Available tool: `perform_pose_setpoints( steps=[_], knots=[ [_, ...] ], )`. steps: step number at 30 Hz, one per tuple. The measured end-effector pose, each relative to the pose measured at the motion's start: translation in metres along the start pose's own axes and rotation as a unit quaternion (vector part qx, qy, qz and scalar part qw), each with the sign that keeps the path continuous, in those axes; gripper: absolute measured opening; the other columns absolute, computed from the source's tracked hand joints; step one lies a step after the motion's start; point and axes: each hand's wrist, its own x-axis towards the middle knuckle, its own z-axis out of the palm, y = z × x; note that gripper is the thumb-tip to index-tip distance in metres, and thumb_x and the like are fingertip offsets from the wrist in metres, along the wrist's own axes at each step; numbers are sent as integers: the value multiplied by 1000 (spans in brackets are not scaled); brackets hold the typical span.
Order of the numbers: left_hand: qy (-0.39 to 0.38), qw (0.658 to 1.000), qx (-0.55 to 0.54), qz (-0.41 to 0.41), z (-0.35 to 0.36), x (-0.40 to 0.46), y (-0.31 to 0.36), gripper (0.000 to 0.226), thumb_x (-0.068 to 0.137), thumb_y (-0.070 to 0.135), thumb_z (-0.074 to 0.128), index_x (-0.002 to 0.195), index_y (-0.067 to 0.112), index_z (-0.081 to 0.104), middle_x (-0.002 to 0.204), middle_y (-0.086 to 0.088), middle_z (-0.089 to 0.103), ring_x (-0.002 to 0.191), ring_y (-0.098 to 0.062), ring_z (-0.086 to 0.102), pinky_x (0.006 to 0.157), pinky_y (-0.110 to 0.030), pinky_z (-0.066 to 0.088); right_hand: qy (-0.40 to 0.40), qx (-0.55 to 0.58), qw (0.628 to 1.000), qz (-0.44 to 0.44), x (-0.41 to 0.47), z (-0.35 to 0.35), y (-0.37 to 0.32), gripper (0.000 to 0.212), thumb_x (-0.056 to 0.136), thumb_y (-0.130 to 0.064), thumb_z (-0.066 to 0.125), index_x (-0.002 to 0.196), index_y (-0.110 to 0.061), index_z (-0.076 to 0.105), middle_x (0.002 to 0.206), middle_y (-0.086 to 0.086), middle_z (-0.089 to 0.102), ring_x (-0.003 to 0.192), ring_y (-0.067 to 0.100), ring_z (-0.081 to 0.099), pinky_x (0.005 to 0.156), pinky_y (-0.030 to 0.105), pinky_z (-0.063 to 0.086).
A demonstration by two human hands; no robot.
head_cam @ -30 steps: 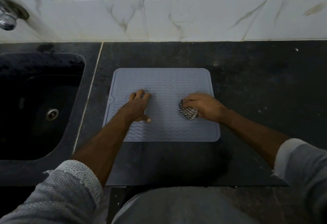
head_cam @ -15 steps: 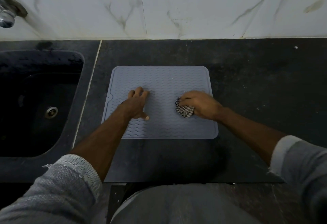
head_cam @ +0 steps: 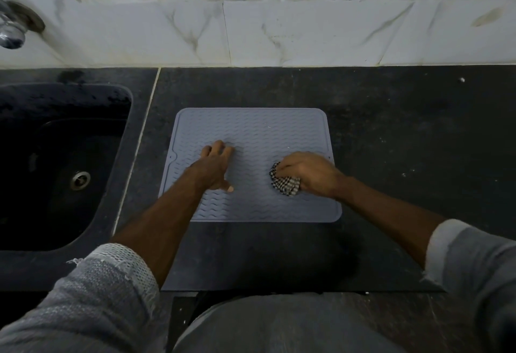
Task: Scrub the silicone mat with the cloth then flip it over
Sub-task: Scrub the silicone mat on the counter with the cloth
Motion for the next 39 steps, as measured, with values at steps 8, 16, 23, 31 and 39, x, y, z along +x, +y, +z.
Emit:
perform_pose_setpoints(
  steps=[8,16,23,31,39],
  knots=[
    [8,1000,-1,0,1,1,0,110,69,36,84,151,14,14,156,-12,6,143,-38,7,114,-53,26,-33,4,999,39,-45,-21,32,37,77,-14,73,113,-14,65,116,8,66,109,24,61,96,39,48],
    [16,1000,5,-3,2,3,2,109,66,34,85,149,13,18,154,-12,12,142,-36,13,112,-52,28,-16,-9,1000,-22,14,0,-6,44,76,-7,71,119,-11,61,122,10,63,115,26,56,99,40,45],
    [21,1000,1,1,4,2,-1,108,68,35,84,150,14,17,156,-12,9,143,-36,11,113,-52,28,-48,-18,999,0,-41,-21,28,39,78,-14,71,116,-10,63,119,11,64,111,27,58,95,41,48],
    [17,1000,1,-1,3,1,2,108,68,33,85,149,14,17,155,-12,10,142,-36,12,113,-52,28,-8,2,1000,-11,11,-7,-2,44,77,-9,72,120,-10,61,122,11,63,113,26,57,97,38,42],
    [21,1000,-1,-1,4,2,-1,108,69,34,84,150,13,16,156,-13,7,144,-37,8,114,-53,26,-34,-25,999,-7,-22,-15,15,42,74,-9,74,115,-9,64,118,12,65,110,27,59,96,37,43]
  ],
)
